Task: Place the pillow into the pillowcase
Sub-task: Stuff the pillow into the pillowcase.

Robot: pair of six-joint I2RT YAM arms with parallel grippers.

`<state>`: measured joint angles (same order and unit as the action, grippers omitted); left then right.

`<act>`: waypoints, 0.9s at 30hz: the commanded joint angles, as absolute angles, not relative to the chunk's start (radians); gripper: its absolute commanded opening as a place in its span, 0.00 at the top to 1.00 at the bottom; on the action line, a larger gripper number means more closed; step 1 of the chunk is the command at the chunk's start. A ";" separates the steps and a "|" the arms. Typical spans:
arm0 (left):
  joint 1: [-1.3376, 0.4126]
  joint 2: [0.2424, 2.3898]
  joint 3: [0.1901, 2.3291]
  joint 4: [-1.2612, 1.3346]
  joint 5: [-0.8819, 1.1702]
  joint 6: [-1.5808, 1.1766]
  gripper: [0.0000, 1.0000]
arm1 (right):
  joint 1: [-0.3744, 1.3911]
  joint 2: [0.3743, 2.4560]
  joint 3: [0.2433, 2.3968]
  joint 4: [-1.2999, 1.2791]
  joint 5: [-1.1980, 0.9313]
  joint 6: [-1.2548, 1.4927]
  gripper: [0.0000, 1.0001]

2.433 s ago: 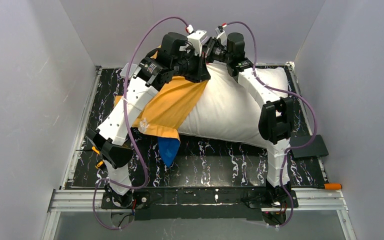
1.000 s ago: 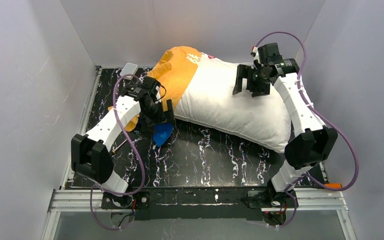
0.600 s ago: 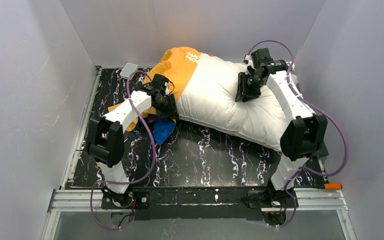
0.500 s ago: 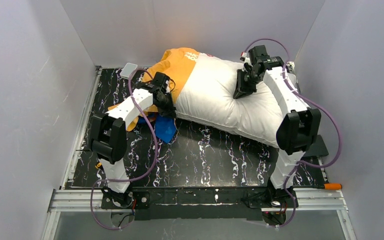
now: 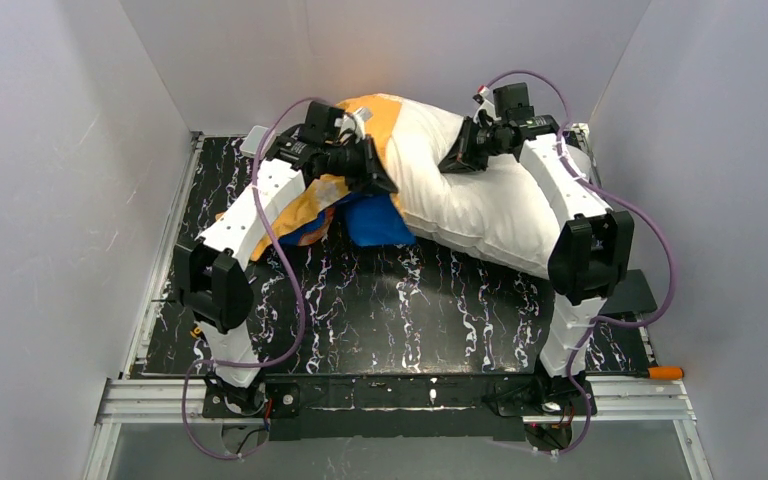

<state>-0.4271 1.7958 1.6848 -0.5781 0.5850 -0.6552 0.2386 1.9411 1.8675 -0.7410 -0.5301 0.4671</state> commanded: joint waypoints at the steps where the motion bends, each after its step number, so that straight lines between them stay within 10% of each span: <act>1: -0.567 1.772 1.872 -0.442 0.935 -0.611 1.00 | 0.324 1.986 1.862 -0.557 -0.633 0.605 0.99; 7: -0.578 1.868 1.851 -0.682 0.780 -0.532 0.99 | 0.350 1.997 1.889 -0.558 -0.621 0.625 0.99; 9: -0.577 1.874 1.855 -0.746 0.737 -0.495 0.83 | 0.343 1.997 1.931 -0.636 -0.576 0.572 0.99; 17: -0.575 1.765 1.941 -0.773 0.582 -0.427 0.25 | 0.238 1.868 1.999 -0.928 -0.234 0.362 0.03; 27: -0.575 1.811 2.152 -0.849 0.329 -0.470 0.08 | -0.087 1.649 1.798 -1.016 0.169 0.410 0.02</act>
<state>-0.5732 1.8347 2.0975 -0.7723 0.4744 -0.4717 -0.0414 1.7046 1.8420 -0.9321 -0.0814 0.4145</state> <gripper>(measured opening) 0.908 0.982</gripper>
